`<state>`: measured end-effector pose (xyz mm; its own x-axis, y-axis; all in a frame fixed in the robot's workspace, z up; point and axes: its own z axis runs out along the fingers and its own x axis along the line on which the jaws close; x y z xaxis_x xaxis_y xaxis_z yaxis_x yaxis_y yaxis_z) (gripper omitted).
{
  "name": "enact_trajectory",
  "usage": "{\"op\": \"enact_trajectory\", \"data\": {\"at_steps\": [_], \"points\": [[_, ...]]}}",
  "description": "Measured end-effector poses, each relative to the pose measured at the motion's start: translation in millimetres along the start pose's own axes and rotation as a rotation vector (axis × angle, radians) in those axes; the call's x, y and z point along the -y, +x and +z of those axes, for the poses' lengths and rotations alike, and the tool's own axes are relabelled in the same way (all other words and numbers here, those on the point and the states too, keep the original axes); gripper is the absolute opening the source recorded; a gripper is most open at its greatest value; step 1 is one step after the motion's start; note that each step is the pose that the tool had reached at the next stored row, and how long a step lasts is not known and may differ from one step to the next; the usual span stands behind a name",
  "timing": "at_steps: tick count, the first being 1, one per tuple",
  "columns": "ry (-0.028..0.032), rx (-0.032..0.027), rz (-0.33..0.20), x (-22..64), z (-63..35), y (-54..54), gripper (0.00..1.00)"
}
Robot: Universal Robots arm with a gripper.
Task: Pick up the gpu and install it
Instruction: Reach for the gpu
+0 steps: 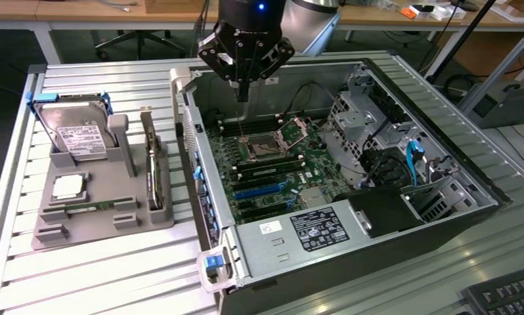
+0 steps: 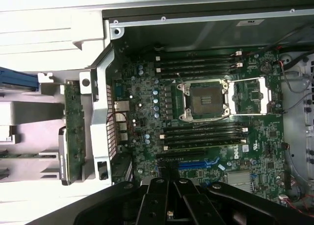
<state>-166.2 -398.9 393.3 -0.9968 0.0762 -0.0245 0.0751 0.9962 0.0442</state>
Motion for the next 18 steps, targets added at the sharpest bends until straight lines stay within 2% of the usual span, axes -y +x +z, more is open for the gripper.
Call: {"op": "enact_trajectory", "data": {"at_steps": [18], "points": [[0.0000, 0.0000, 0.000, 0.3, -0.1, 4.1, 0.11]]}}
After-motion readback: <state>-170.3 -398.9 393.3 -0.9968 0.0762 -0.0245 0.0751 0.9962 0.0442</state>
